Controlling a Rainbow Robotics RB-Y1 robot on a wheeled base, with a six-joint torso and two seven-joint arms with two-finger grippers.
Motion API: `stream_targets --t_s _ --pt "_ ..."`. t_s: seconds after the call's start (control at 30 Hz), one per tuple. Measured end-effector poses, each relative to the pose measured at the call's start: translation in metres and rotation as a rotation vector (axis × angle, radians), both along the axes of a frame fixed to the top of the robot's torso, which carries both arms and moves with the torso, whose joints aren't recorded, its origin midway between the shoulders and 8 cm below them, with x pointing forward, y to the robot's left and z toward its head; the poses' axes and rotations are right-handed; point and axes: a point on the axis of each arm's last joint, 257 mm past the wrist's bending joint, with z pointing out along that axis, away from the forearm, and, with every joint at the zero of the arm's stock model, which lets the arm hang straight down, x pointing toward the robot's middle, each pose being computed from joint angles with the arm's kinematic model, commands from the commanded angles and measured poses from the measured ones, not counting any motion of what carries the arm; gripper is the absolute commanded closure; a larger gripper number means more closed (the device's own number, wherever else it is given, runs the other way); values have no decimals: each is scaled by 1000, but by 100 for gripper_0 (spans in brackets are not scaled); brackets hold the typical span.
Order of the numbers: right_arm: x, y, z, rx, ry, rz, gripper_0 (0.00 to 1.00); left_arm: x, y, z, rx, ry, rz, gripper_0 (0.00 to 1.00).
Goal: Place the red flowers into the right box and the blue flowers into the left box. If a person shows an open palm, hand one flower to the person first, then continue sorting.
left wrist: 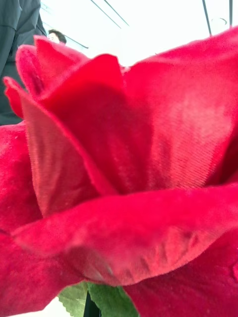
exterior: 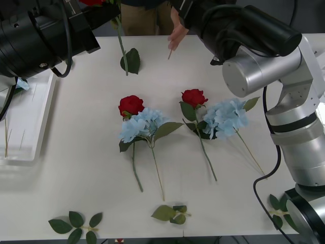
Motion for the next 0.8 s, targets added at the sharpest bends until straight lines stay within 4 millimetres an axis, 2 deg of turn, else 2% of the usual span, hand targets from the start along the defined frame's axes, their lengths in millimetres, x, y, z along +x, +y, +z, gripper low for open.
stream_targets --t_s 0.1,0.17,0.3,0.4,0.47,0.57,0.7,0.8 --pt "-6 -4 -11 38 81 71 0 0 0 0 0 0 0 100" --pt "-12 -14 -26 19 163 117 0 0 0 0 0 0 0 100" --pt "-25 -56 -55 -146 311 154 0 0 0 0 -1 0 0 100" --pt "-36 -83 -46 -149 333 225 0 0 0 0 -1 1 0 100" --pt "-36 -99 -38 -170 268 281 0 0 0 0 -1 1 0 100" --pt "-32 -114 -45 -228 112 388 0 0 0 0 -2 2 0 100" --pt "-31 -123 -85 -320 -89 476 0 0 -2 -1 -4 5 -1 100" --pt "-37 -126 -116 -324 -188 506 0 1 -7 -6 -4 14 -4 100"
